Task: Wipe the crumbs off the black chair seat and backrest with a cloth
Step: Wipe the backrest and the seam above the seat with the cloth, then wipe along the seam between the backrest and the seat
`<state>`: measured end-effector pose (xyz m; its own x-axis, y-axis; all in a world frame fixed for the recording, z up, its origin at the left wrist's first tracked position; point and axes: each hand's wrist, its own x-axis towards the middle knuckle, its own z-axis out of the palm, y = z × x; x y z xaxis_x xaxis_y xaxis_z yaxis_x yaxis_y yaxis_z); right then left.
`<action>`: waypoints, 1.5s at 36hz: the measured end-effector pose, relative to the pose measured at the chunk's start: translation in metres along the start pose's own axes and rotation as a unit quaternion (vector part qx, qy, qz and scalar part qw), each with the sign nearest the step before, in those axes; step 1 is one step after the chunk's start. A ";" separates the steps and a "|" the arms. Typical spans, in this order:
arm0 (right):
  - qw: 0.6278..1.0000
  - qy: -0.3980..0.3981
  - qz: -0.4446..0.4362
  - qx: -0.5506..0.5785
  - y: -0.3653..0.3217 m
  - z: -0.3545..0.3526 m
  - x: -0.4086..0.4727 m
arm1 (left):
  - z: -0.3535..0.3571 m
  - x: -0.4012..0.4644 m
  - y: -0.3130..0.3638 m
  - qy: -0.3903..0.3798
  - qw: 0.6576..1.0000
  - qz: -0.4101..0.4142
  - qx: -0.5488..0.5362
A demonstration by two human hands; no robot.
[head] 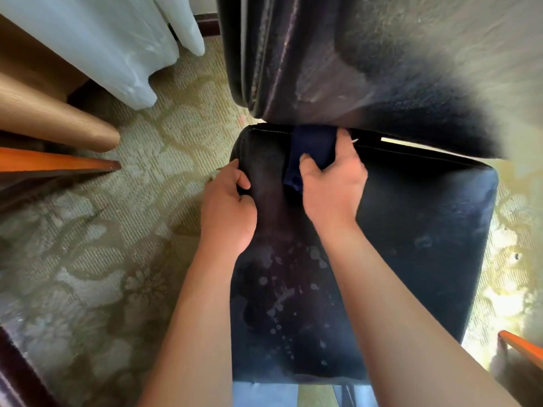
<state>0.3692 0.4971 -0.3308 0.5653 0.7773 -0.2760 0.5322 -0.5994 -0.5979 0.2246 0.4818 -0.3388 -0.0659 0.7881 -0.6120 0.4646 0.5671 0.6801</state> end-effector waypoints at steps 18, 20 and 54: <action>0.986 -0.134 0.019 0.096 -0.008 -0.035 0.004 | 0.003 0.004 0.022 -0.012 1.000 0.004 -0.011; 0.982 -0.131 0.030 0.132 -0.006 -0.047 0.004 | 0.004 -0.002 0.029 -0.014 1.000 -0.011 -0.015; 0.790 -0.541 -0.260 0.127 -0.068 -0.333 -0.217 | -0.084 -0.439 0.133 0.167 0.980 0.062 -0.086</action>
<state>0.4200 0.3055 0.0202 -0.6299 0.6972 -0.3423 0.2935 -0.1944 -0.9360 0.2414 0.2310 0.0545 -0.3170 0.8713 -0.3745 0.3327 0.4720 0.8164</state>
